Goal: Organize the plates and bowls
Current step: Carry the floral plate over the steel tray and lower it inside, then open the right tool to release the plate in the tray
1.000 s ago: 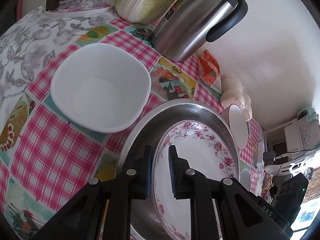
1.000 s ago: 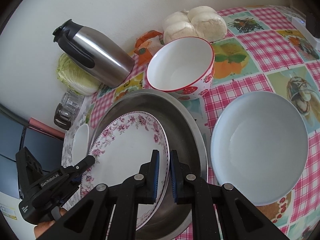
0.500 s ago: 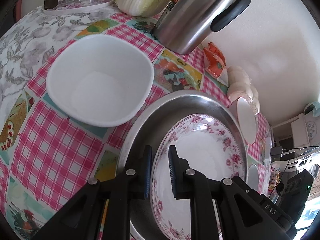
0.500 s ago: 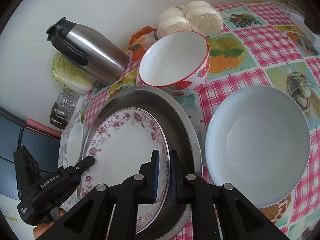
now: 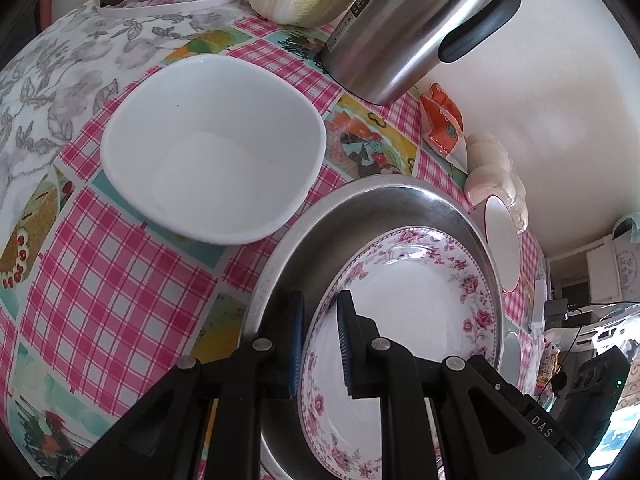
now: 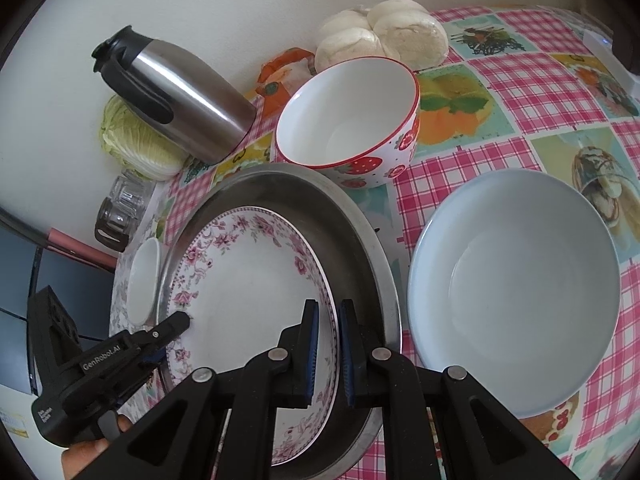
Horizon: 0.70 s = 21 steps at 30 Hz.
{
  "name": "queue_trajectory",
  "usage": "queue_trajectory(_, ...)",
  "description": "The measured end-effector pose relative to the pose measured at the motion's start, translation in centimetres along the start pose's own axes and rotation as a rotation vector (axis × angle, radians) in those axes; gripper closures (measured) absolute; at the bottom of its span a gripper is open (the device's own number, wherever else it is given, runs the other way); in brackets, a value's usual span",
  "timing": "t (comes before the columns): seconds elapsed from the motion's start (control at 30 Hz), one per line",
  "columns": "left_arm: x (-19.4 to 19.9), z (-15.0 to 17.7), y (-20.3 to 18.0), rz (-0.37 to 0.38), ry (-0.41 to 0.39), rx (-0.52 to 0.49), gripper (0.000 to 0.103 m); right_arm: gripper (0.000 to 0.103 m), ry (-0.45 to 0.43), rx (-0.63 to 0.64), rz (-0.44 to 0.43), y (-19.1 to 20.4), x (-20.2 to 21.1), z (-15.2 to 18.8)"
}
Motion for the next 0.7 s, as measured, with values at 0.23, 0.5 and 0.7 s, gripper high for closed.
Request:
queue_trajectory(0.23, 0.6, 0.1, 0.2, -0.013, -0.019, 0.006, 0.088, 0.091, 0.012, 0.018, 0.009, 0.5, -0.5, 0.0)
queue_trajectory(0.5, 0.6, 0.2, 0.1, -0.020, -0.023, 0.008, 0.087, 0.093, 0.020, 0.020, 0.020, 0.6, -1.0, -0.1)
queue_trajectory(0.7, 0.6, 0.1, 0.1, -0.028, -0.021, 0.002, 0.086, 0.092, 0.025, 0.026, 0.042, 0.9, -1.2, -0.2)
Point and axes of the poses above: each gripper's, at about its wrist camera, not at the fingertips, and x roughly against the way its jaws point, y to its left, z to its underside, the point moved 4 cm from there along -x, roughly the way its jaws point, and after that the axes turned 13 degrees about y, right-handed, at the moved point
